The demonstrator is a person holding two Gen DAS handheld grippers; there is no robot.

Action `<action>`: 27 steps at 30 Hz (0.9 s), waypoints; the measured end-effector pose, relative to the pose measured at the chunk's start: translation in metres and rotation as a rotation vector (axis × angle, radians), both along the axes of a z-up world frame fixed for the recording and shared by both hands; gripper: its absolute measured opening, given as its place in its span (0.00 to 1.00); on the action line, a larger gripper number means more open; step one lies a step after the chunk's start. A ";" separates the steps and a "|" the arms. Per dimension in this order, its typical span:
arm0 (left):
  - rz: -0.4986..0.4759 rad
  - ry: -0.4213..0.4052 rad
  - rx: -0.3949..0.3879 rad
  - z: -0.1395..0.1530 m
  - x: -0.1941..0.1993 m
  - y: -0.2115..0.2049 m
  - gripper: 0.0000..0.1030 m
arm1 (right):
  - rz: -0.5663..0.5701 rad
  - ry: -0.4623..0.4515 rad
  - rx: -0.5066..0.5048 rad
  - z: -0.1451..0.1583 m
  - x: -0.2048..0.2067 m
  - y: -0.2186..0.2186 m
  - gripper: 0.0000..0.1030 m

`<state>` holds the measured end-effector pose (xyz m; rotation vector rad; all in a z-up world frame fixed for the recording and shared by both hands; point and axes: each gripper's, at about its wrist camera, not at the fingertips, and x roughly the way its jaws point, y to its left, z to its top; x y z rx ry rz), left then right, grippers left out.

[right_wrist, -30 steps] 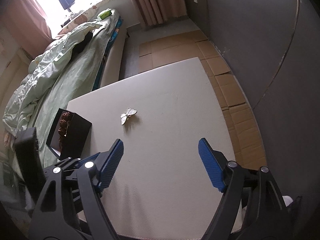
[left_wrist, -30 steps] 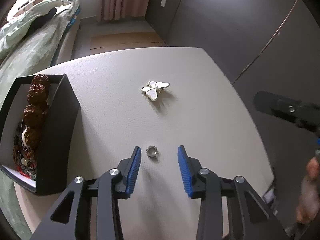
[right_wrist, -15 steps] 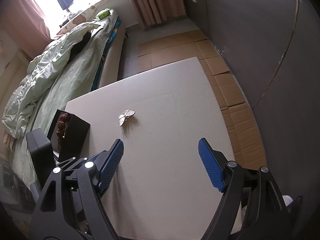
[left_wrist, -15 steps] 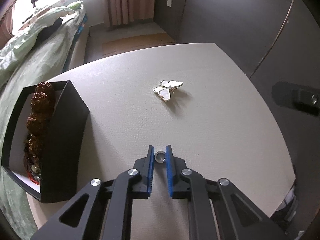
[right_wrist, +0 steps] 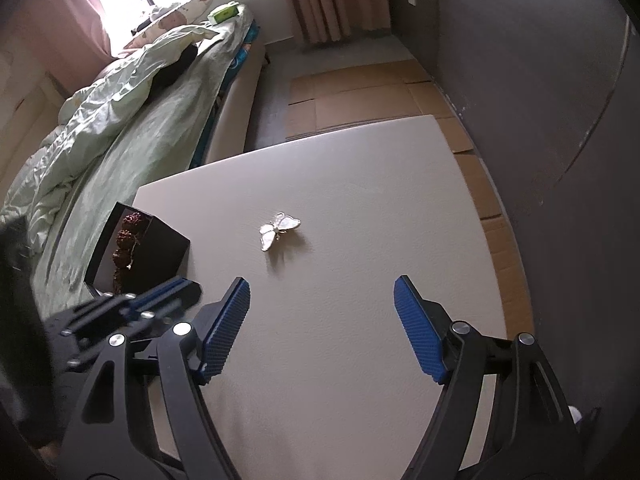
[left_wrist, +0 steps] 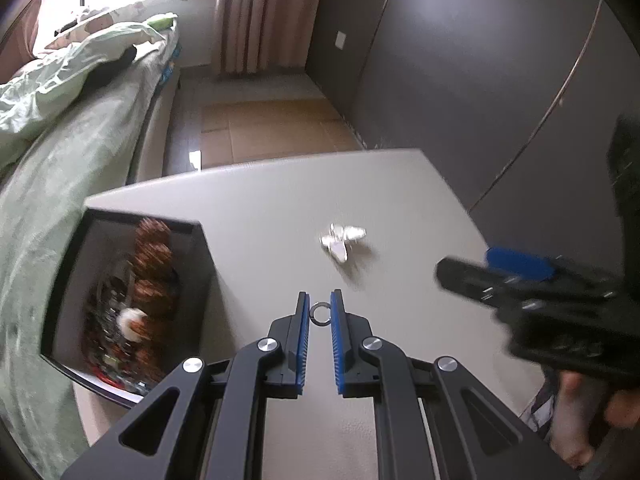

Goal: Organize jewelry
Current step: 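Carry the silver ring toward the box with the left tool while the right tool grasps the white butterfly brooch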

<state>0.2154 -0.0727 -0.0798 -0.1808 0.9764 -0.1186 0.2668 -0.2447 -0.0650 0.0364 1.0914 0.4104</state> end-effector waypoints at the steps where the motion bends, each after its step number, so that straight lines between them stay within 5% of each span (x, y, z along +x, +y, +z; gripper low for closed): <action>1: 0.004 -0.010 -0.003 0.004 0.000 0.003 0.08 | 0.004 0.001 -0.002 -0.001 0.001 0.003 0.70; 27: 0.061 -0.133 -0.122 0.068 0.011 0.070 0.08 | 0.025 0.023 0.004 -0.016 0.048 0.046 0.59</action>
